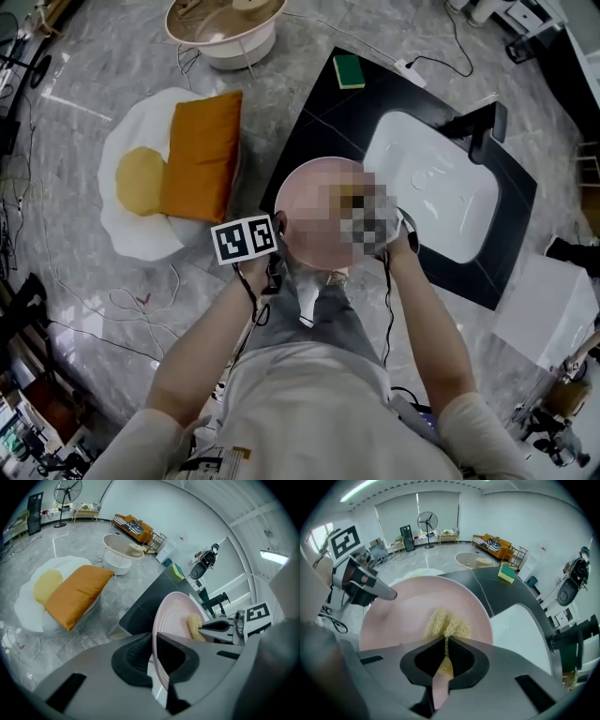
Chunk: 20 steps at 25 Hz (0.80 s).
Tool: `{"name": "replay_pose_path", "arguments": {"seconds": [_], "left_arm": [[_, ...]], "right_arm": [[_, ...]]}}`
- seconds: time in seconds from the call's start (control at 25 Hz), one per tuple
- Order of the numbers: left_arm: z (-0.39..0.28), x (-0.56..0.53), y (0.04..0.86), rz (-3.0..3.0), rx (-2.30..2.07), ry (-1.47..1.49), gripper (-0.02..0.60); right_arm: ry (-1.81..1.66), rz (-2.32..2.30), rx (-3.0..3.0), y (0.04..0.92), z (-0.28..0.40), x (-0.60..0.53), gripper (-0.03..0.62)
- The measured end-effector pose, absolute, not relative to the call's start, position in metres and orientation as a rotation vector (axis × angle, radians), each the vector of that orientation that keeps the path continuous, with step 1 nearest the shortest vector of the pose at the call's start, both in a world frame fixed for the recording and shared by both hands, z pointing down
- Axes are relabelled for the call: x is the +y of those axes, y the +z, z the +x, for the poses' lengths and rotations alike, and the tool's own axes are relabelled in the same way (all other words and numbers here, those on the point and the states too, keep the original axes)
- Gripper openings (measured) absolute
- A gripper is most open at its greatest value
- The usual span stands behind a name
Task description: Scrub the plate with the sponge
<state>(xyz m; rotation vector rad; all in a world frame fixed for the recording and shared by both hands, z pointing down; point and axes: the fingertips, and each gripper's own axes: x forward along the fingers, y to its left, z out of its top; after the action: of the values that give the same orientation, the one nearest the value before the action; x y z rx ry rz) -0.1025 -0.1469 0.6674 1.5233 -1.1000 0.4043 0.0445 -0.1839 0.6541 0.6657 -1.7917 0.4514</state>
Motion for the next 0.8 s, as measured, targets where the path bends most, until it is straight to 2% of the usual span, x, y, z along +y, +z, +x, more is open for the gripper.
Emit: {"name": "replay_pose_path", "arguments": {"seconds": [0.28,0.52,0.8], "left_arm": [[-0.103,-0.153,0.668,1.508,-1.124,0.382,0.031],[-0.102,-0.153,0.667,1.550,-1.094,0.412,0.031],[-0.103,-0.148,0.667,1.607,-1.024,0.492,0.028]], "right_arm": [[0.495,0.538,-1.727,0.655,0.062,-0.115,0.044],[0.418,0.389,-1.819,0.658,0.014,-0.070,0.044],[0.522,0.377,-1.942,0.661,-0.034,-0.094,0.044]]}}
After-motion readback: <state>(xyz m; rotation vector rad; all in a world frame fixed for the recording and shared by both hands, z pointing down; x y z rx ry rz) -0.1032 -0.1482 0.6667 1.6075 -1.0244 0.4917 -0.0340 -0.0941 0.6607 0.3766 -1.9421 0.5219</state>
